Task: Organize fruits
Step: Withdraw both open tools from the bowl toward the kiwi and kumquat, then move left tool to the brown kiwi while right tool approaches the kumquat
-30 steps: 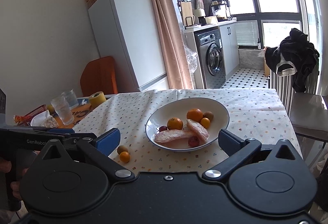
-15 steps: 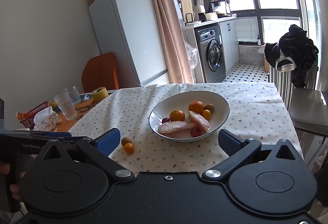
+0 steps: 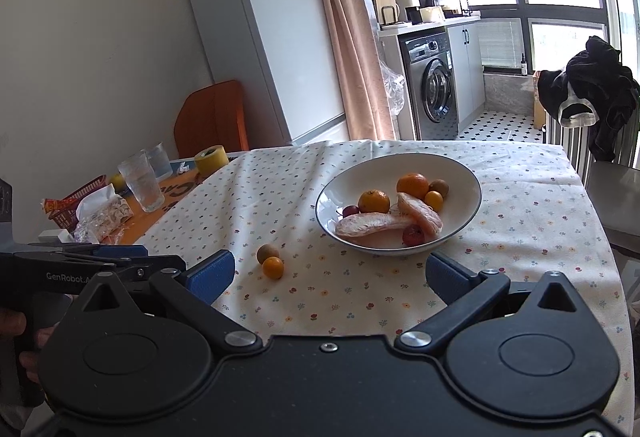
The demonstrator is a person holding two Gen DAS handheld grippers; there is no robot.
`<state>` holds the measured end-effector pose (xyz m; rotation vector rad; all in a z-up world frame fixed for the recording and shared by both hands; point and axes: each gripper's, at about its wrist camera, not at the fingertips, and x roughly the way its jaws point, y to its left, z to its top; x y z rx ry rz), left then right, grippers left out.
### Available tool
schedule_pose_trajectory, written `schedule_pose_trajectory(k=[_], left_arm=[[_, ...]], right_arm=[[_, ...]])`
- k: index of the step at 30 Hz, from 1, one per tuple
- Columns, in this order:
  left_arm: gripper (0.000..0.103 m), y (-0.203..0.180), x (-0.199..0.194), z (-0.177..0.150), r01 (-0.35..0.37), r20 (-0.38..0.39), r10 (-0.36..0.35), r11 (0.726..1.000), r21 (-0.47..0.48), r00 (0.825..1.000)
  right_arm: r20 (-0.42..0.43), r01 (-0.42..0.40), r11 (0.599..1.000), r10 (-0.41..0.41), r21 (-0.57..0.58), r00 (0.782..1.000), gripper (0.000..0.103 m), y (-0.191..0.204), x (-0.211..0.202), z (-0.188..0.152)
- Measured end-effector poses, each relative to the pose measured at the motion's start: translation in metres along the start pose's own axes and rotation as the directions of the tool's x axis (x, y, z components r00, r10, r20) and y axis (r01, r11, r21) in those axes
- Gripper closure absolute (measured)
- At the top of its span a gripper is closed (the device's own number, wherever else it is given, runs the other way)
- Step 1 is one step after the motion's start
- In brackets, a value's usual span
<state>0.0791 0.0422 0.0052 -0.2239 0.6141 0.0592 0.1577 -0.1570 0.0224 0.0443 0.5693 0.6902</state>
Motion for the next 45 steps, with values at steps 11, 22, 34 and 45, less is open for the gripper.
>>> schedule_pose_trajectory(k=[11,22,34,45], left_arm=[[0.013,0.021,0.013,-0.005,-0.014,-0.008,0.014,0.999,-0.033,1.0],[0.036,0.038,0.03,-0.008,-0.029,-0.031,0.028,0.998,-0.054,0.999],[0.055,0.052,0.046,-0.006,-0.022,-0.043,0.019,0.997,-0.075,0.999],[0.063,0.061,0.065,-0.001,-0.025,-0.071,0.018,0.996,-0.085,0.997]], right_arm=[[-0.043,-0.036,0.999,0.036,-0.001,0.998,0.0,0.008,0.028,-0.004],[-0.092,-0.089,0.996,0.087,-0.02,0.992,0.009,0.018,0.062,-0.007],[-0.188,-0.15,0.986,0.135,-0.07,0.973,0.04,0.037,0.105,-0.005],[-0.236,-0.167,0.983,0.145,-0.074,0.961,0.046,0.041,0.135,-0.003]])
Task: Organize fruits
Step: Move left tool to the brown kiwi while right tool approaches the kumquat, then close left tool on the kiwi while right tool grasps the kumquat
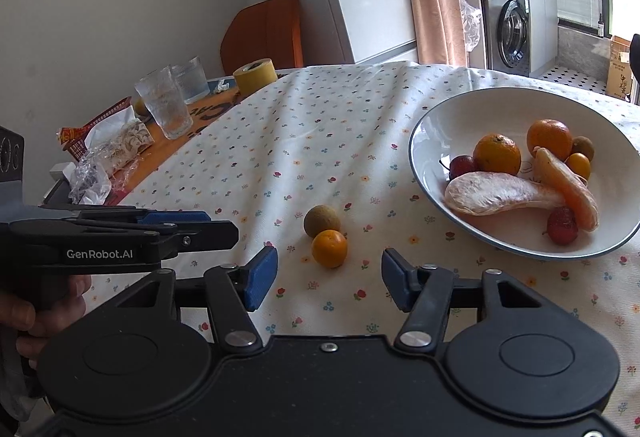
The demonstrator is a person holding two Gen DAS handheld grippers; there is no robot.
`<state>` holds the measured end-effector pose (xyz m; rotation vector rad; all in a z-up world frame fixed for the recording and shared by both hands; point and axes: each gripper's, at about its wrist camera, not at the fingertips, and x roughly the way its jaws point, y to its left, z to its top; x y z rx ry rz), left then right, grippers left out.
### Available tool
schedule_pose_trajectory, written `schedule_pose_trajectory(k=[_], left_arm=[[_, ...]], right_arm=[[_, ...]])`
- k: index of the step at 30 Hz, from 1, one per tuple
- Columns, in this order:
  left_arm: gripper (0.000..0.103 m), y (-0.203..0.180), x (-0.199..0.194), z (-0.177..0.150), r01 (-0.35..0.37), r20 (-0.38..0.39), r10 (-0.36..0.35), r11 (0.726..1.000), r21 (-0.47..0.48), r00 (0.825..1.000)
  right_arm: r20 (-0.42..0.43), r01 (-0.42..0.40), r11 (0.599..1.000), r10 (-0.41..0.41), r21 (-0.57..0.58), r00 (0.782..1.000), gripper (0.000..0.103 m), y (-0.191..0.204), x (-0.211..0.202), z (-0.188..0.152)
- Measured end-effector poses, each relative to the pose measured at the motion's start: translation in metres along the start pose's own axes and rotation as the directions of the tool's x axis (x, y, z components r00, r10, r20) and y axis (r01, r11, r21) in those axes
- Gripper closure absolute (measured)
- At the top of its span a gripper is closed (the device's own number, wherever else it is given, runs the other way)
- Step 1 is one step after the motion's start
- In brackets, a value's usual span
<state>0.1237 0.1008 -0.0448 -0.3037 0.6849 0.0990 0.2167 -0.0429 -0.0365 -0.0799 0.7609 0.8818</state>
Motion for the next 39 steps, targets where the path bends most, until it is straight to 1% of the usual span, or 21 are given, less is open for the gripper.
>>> schedule_pose_trajectory(k=[8,10,12,13,14,16,21,30,39], left_arm=[[0.067,0.001,0.01,0.003,0.004,-0.015,-0.004,1.0,-0.002,1.0],[0.068,0.002,0.012,0.003,0.003,-0.02,-0.003,1.0,-0.003,1.0],[0.068,0.002,0.014,0.004,0.002,-0.023,-0.002,1.0,-0.005,1.0],[0.068,0.002,0.014,0.004,0.001,-0.024,-0.001,1.0,-0.004,1.0],[0.068,0.002,0.015,0.005,0.0,-0.026,0.0,1.0,-0.003,1.0],[0.068,0.001,0.017,0.006,-0.001,-0.028,0.001,1.0,0.0,1.0],[0.068,-0.004,0.023,0.009,0.004,-0.039,-0.004,1.0,0.009,0.999],[0.068,-0.022,0.034,0.014,0.03,-0.039,-0.029,0.999,0.029,0.999],[0.068,-0.037,0.055,0.02,0.045,-0.058,-0.042,0.998,0.047,0.997]], right_arm=[[-0.023,-0.008,1.0,0.008,-0.012,1.0,0.047,0.0,0.018,0.004],[-0.031,-0.014,1.0,0.014,-0.013,0.999,0.049,0.0,0.024,0.005],[-0.039,-0.022,1.0,0.022,-0.012,0.999,0.053,-0.001,0.028,0.005],[-0.044,-0.023,1.0,0.023,-0.01,0.999,0.06,-0.001,0.031,0.005],[-0.053,-0.029,1.0,0.028,-0.007,0.998,0.07,-0.002,0.033,0.004],[-0.052,-0.035,0.999,0.034,-0.007,0.998,0.081,-0.004,0.035,0.003],[-0.036,-0.065,0.998,0.064,-0.025,0.997,0.081,-0.005,0.027,0.002],[0.006,-0.049,0.999,0.049,0.003,0.999,0.081,-0.019,0.003,0.005],[0.059,0.011,1.0,-0.013,0.029,0.998,0.081,-0.038,-0.02,0.011]])
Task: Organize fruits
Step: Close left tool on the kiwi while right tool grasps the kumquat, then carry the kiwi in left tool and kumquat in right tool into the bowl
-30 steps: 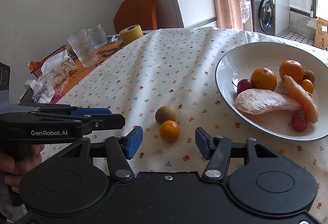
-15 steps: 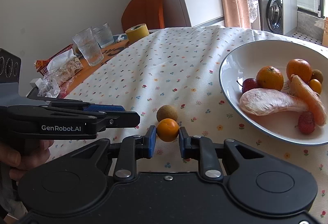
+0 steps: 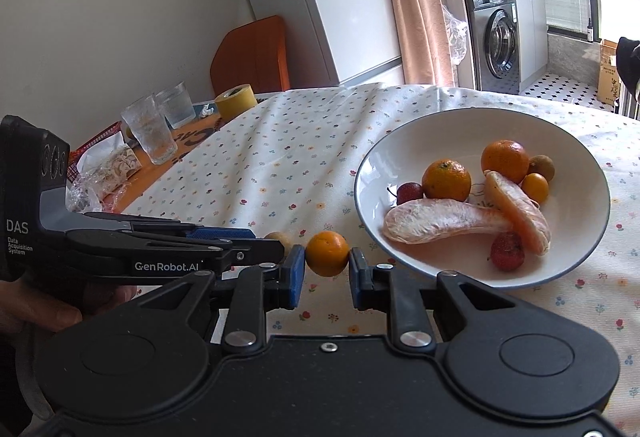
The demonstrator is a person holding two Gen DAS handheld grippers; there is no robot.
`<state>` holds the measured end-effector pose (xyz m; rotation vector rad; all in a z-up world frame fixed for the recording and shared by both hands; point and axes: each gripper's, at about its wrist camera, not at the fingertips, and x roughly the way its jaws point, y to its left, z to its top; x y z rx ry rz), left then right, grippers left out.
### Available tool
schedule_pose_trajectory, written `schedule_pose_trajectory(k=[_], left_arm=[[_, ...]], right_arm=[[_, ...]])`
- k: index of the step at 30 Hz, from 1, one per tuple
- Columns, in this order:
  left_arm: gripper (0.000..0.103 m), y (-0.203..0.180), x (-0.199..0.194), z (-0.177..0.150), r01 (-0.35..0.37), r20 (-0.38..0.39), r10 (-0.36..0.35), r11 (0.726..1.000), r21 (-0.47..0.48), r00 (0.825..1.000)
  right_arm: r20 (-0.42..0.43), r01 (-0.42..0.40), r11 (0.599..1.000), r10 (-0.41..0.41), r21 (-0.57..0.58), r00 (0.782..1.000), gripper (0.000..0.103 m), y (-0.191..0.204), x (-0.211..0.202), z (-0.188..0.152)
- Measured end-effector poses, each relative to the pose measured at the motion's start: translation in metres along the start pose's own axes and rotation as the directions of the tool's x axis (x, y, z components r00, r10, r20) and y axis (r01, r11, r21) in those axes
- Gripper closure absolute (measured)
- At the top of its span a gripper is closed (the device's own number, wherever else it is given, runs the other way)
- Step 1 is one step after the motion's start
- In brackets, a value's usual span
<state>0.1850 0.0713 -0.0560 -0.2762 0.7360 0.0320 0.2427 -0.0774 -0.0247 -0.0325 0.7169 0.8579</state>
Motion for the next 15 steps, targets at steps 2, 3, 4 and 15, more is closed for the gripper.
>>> schedule_pose_trajectory(k=[2,3,4,15], left_arm=[[0.068,-0.002,0.005,0.002,0.0,-0.004,0.0,1.0,0.003,1.0],[0.068,-0.003,0.008,0.003,0.0,-0.006,0.0,1.0,0.004,1.0],[0.068,-0.004,0.01,0.003,-0.001,-0.009,0.001,1.0,0.006,1.0],[0.079,-0.005,0.018,0.007,-0.012,-0.023,0.012,1.0,-0.01,1.0]], right_arm=[[0.012,0.014,1.0,-0.014,0.01,1.0,0.081,-0.004,-0.004,0.002],[0.018,0.019,1.0,-0.02,0.015,1.0,0.081,-0.007,-0.006,0.002],[0.024,0.024,1.0,-0.025,0.02,0.999,0.081,-0.01,-0.008,0.002],[0.047,0.084,0.994,-0.087,0.068,0.995,0.081,-0.036,-0.014,0.004]])
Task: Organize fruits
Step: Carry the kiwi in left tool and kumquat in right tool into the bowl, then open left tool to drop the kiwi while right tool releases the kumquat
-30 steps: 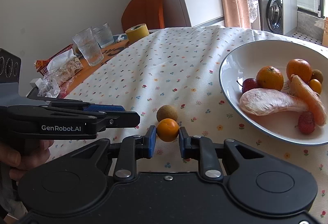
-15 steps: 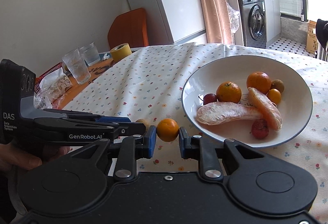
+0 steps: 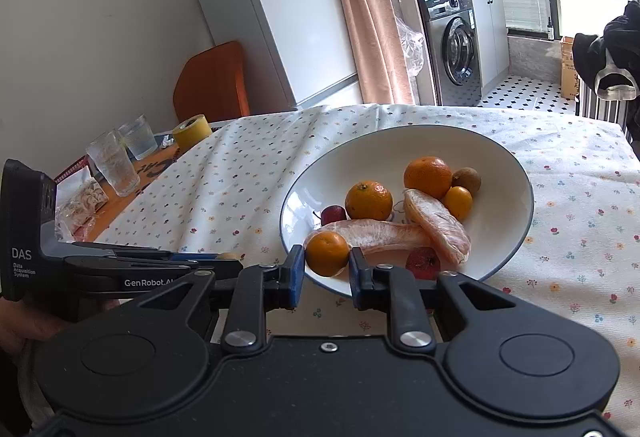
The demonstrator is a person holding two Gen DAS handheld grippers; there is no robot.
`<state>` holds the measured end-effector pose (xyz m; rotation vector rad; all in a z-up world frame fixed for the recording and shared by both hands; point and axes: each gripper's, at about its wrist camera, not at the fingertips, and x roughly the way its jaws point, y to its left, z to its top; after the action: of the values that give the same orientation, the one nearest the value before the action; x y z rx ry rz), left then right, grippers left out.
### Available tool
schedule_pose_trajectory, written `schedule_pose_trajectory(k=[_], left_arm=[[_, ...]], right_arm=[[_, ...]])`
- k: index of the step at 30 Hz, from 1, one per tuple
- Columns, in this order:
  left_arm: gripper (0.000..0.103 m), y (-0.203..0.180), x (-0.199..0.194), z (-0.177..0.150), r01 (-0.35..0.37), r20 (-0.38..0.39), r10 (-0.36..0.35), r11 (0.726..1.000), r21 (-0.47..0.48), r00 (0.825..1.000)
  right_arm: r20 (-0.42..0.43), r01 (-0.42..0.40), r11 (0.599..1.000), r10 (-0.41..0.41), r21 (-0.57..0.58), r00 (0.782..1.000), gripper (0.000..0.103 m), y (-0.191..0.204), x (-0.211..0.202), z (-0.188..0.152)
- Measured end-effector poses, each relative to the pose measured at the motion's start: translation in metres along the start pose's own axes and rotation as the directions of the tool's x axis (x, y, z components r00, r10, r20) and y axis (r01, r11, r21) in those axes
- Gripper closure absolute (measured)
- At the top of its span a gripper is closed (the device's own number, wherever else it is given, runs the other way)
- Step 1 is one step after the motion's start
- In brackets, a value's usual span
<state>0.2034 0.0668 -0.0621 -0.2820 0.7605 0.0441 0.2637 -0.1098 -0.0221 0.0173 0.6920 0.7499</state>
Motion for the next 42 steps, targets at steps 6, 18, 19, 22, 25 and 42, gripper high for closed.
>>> schedule_pose_trajectory(k=[6,18,19,22,25,42], left_arm=[[0.079,-0.013,-0.014,0.012,0.014,0.045,-0.015,1.0,0.025,0.999],[0.079,-0.056,-0.016,0.031,0.07,0.078,-0.077,0.994,0.089,0.994],[0.079,-0.06,-0.015,0.031,0.075,0.078,-0.083,0.992,0.097,0.994],[0.079,-0.069,-0.012,0.033,0.089,0.072,-0.097,0.989,0.115,0.993],[0.079,-0.08,-0.007,0.034,0.1,0.062,-0.109,0.986,0.137,0.992],[0.07,-0.079,-0.021,0.041,0.065,0.069,-0.071,0.995,0.082,0.995]], right_arm=[[0.024,0.03,0.999,-0.031,0.029,0.999,0.075,-0.011,-0.005,0.001],[0.047,0.063,0.993,-0.068,0.096,0.997,0.075,-0.045,-0.027,-0.006],[0.048,0.065,0.993,-0.07,0.1,0.996,0.075,-0.048,-0.029,-0.006],[0.053,0.065,0.992,-0.071,0.109,0.996,0.075,-0.052,-0.034,-0.007],[0.065,0.061,0.991,-0.069,0.116,0.995,0.075,-0.056,-0.04,-0.009],[0.088,0.057,0.99,-0.069,0.131,0.994,0.063,-0.057,-0.056,-0.013]])
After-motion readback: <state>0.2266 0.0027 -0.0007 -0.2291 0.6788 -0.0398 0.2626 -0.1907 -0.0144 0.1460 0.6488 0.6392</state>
